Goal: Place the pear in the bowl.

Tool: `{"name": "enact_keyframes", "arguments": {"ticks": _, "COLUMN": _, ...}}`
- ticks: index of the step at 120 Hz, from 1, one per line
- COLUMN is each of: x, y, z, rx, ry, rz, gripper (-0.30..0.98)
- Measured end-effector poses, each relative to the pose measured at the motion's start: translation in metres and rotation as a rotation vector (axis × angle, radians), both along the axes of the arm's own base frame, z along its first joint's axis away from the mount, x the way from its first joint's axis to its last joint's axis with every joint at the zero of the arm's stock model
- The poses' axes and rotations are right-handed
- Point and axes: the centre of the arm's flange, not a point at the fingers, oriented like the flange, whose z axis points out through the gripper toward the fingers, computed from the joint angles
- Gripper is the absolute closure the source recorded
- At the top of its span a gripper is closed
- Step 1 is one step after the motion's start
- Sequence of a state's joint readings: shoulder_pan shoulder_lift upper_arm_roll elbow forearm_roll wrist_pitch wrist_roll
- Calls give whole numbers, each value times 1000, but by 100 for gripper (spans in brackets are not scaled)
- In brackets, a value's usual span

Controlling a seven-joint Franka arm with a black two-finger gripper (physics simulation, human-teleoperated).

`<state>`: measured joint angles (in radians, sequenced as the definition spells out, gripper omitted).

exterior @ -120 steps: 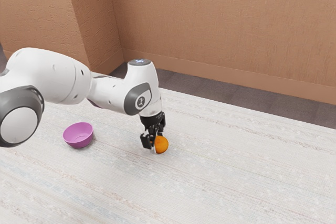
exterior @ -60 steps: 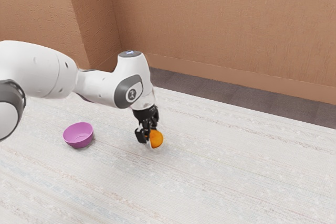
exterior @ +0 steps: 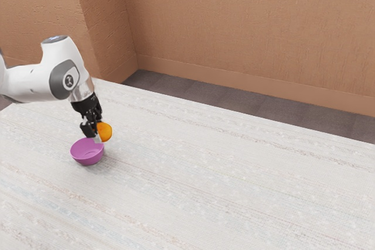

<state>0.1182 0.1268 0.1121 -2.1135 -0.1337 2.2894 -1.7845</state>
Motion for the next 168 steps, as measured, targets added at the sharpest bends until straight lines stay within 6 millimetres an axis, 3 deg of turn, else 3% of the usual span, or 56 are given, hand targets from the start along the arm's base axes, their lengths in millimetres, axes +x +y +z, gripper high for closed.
{"name": "enact_keyframes", "arguments": {"ticks": 39, "x": -11, "y": 52, "z": -31, "rx": -5, "ry": 46, "rz": 75, "gripper": 30}}
{"name": "enact_keyframes", "arguments": {"ticks": 53, "x": -11, "y": 57, "z": -44, "rx": -6, "ry": 58, "rz": 75, "gripper": 28}}
{"name": "enact_keyframes", "arguments": {"ticks": 70, "x": -10, "y": 61, "z": -51, "rx": -2, "ry": 53, "rz": 71, "gripper": 17}}
{"name": "enact_keyframes", "arguments": {"ticks": 92, "x": -7, "y": 58, "z": -45, "rx": 6, "ry": 31, "rz": 50, "gripper": 9}}
{"name": "enact_keyframes", "arguments": {"ticks": 98, "x": -5, "y": 49, "z": -31, "rx": 7, "ry": 15, "rz": 16, "gripper": 7}}
{"name": "enact_keyframes", "arguments": {"ticks": 108, "x": 3, "y": 7, "z": 1, "rx": 3, "ry": -19, "rz": -124, "gripper": 6}}
{"name": "enact_keyframes", "arguments": {"ticks": 114, "x": 9, "y": -9, "z": 14, "rx": 6, "ry": -37, "rz": -224, "gripper": 5}}
{"name": "enact_keyframes", "arguments": {"ticks": 127, "x": 25, "y": -19, "z": 47, "rx": 33, "ry": -97, "rz": -452, "gripper": 4}}
{"name": "enact_keyframes", "arguments": {"ticks": 139, "x": 52, "y": -48, "z": 115, "rx": 80, "ry": -191, "rz": -720, "gripper": 3}}
{"name": "enact_keyframes", "arguments": {"ticks": 150, "x": 52, "y": -63, "z": 154, "rx": 108, "ry": -217, "rz": -945, "gripper": 3}}
{"name": "enact_keyframes", "arguments": {"ticks": 159, "x": 49, "y": -66, "z": 168, "rx": 114, "ry": -210, "rz": -1101, "gripper": 3}}
{"name": "enact_keyframes", "arguments": {"ticks": 168, "x": 50, "y": -66, "z": 200, "rx": 132, "ry": -220, "rz": -1237, "gripper": 3}}
